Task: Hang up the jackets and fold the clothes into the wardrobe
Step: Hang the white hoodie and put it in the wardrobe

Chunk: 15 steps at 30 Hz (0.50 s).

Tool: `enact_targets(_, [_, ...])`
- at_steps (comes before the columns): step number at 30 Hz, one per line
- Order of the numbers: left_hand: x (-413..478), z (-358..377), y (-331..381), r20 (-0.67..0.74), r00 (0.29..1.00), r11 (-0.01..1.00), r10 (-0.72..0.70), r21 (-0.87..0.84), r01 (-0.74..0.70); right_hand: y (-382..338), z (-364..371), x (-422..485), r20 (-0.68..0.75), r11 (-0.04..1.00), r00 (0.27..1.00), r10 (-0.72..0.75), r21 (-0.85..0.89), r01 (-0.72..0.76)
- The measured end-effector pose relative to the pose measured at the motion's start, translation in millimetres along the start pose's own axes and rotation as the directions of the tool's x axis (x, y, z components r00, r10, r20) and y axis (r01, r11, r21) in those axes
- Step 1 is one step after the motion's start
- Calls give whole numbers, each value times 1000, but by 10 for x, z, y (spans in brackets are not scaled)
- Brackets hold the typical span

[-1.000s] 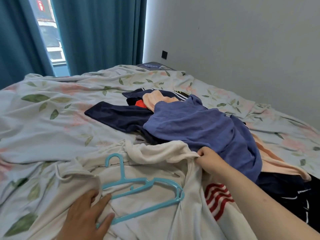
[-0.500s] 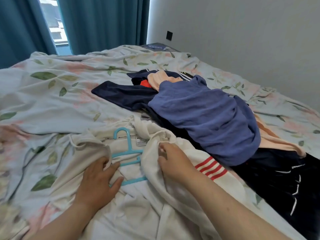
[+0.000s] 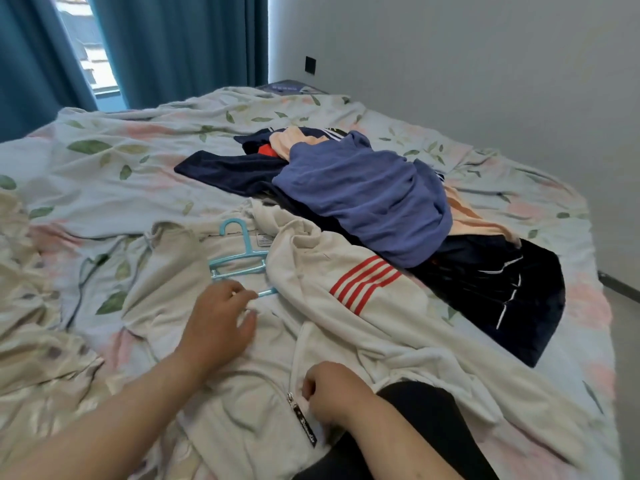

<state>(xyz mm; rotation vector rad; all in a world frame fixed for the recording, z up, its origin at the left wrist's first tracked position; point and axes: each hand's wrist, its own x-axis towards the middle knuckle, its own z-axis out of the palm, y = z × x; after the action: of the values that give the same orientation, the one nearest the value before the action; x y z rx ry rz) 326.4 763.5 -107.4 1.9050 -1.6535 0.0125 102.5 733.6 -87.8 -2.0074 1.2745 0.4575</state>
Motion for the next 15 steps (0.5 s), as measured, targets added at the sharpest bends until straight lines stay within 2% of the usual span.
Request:
enact_targets(1, [-240, 2, 237, 74, 990, 992, 117, -59, -113, 15, 14, 4, 11, 1000, 1000, 0, -3, 0])
enact_targets(2, [-493, 28, 452, 219, 957, 979, 192, -116, -170, 25, 23, 4, 4, 1000, 1000, -9, -6, 9])
enact_targets(4, [-896, 152, 694, 466, 865, 976, 189, -186, -114, 50, 33, 2, -58, 999, 998, -22, 30, 24])
enact_targets(7, [-1082, 276, 734, 464, 875, 985, 137, -159, -69, 49, 0, -63, -207, 989, 978, 3, 147, 29])
enact_targets(11, [-1023, 326, 719, 494, 851, 983, 180, -71, -166, 31, -37, -160, -226, 967, 974, 32, 254, 27])
enact_targets(13, [-1015, 350, 695, 467, 879, 994, 100, -87, -67, 39, -33, -189, -228, 963, 973, 25, 266, 38])
enact_targets(15, [-976, 352, 735, 361, 929, 964, -85, -207, 169, 44, -25, -190, -211, 968, 977, -1, 244, 54])
